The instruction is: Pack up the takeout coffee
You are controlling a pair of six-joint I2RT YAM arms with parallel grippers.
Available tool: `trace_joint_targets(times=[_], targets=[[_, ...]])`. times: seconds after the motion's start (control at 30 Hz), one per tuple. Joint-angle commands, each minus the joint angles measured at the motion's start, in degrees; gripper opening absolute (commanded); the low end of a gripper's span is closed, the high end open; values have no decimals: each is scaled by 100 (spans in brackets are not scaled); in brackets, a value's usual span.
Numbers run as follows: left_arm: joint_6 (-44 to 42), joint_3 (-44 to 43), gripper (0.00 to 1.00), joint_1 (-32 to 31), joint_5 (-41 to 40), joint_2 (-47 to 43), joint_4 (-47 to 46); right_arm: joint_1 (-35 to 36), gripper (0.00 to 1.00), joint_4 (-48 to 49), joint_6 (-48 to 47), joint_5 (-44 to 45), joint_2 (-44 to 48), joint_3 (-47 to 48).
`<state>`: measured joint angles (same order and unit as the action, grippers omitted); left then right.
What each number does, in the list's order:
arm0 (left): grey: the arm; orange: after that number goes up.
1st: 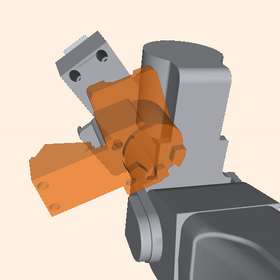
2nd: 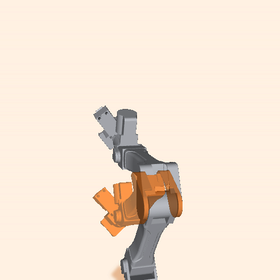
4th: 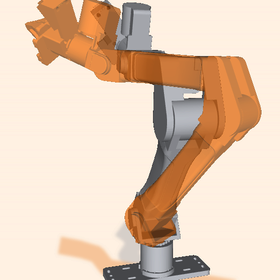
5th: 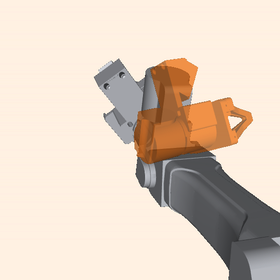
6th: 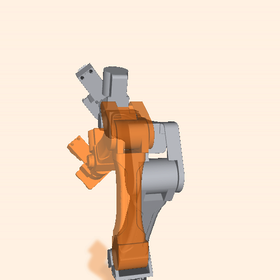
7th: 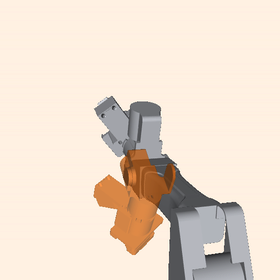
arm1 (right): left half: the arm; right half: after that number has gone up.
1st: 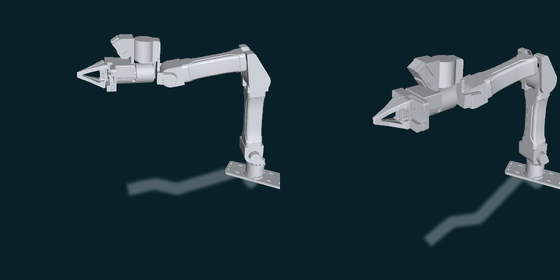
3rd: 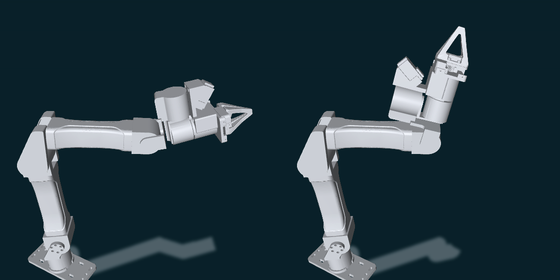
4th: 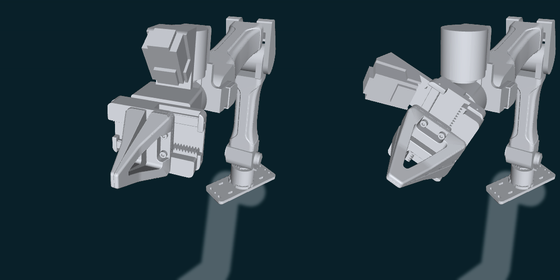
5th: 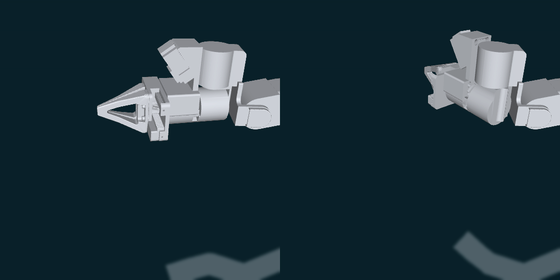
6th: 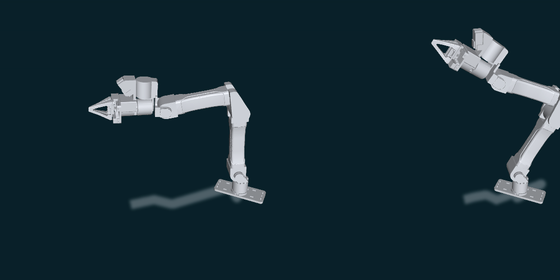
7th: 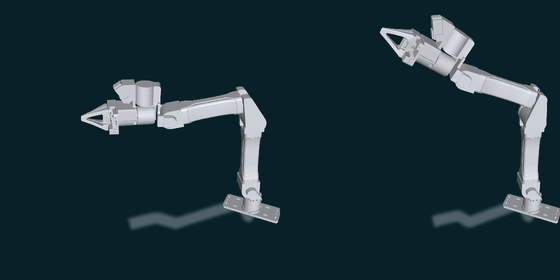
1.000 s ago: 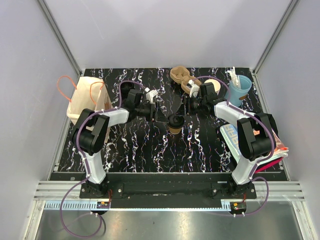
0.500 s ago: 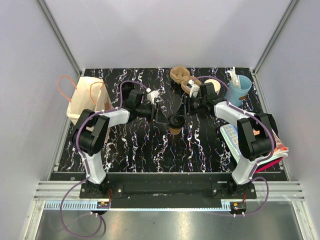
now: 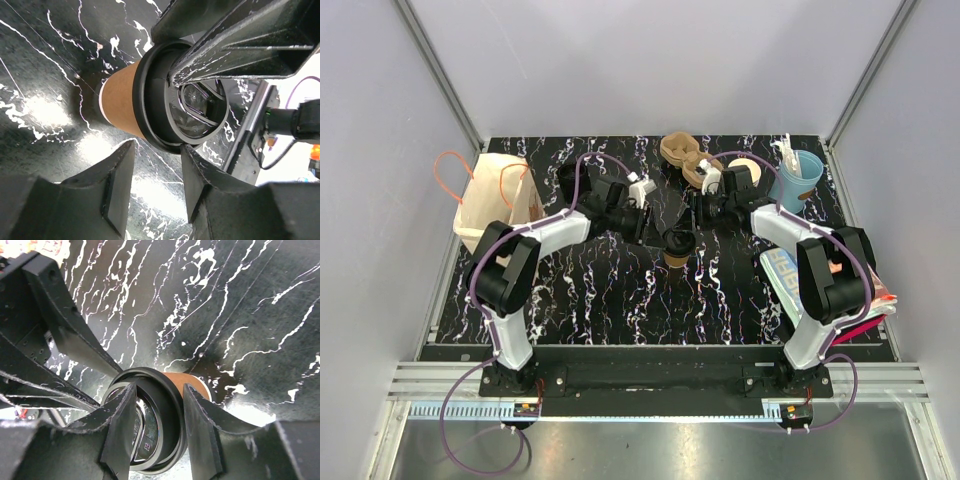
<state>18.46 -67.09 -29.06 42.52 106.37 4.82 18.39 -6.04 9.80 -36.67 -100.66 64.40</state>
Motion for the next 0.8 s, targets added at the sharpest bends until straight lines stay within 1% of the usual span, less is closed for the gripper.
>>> trace_joint_targets(times=[0.0,0.1,0.23,0.33,0.37,0.47,0.57,0.77], targets=[[-659,-67,41,-232,-1782,490,826,103,46,-152,-101,1,240,-130],[-633,-129,43,-232,-1669,473,802,103,46,-187,-154,-7,328,-147],[-580,-269,52,-83,-1038,175,670,103,46,-222,-180,-95,477,-77],[-624,-471,56,49,-720,-98,696,103,47,-239,-172,-165,600,-15],[-668,-498,59,58,-658,-177,696,103,47,-231,-163,-183,626,2],[-808,-699,64,67,-579,-397,853,112,50,-257,-189,-148,697,46],[-818,-919,67,67,-543,-424,915,103,53,-292,-224,-95,723,81],[-721,-1218,73,67,-482,-266,959,94,55,-345,-321,54,697,64]])
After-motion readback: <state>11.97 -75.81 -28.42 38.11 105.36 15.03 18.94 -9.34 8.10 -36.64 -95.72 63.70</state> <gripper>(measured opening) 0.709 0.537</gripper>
